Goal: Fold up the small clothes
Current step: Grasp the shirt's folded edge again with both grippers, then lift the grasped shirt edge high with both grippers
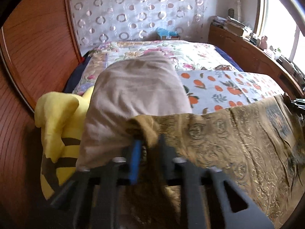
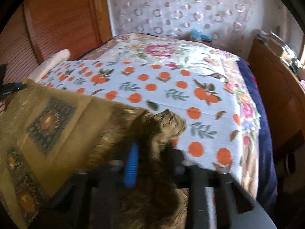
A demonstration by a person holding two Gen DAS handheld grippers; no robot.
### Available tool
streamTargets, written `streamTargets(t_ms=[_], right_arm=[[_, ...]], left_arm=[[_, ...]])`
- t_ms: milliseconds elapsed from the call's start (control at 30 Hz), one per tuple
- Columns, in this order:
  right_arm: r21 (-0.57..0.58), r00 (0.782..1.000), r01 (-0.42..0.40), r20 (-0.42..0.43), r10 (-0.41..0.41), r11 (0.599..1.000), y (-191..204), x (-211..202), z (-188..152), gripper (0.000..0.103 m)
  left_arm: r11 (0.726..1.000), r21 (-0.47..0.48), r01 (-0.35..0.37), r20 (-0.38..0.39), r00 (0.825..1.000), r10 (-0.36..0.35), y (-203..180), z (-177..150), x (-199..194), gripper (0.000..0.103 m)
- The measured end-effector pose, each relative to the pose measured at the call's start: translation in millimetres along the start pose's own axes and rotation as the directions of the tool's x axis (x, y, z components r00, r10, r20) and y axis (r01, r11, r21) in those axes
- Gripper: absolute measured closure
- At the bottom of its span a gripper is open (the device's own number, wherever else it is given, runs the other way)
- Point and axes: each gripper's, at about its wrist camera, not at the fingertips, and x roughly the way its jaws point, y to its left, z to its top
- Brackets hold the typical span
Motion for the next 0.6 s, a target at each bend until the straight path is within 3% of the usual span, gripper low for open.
streamTargets(t_ms=[167, 333, 600], right_arm=[[0.005, 0.993, -0.015, 0.113, 0.015, 1.0, 8.0, -37.2, -13.2, 0.097], [0.01, 0.96, -0.011, 0.281, 0.008, 1.0, 18.0, -113.4, -33.5, 0.097], [-0.03, 0.877, 0.049, 0.479, -0.028, 0.998, 44.5, -260.0, -62.3, 0.097]], left_arm=[[0.999, 0.022, 0.023, 0.108, 0.994, -0.025, -15.7, -3.8, -54.6, 0.096], [0.998, 0.062, 0.027, 0.249, 0.968, -0.042, -39.1, -6.1, -132.8, 0.097], [0.996, 0.075, 0.045, 0.488, 0.869, -0.076, -52.5, -5.8, -283.8, 0.097]])
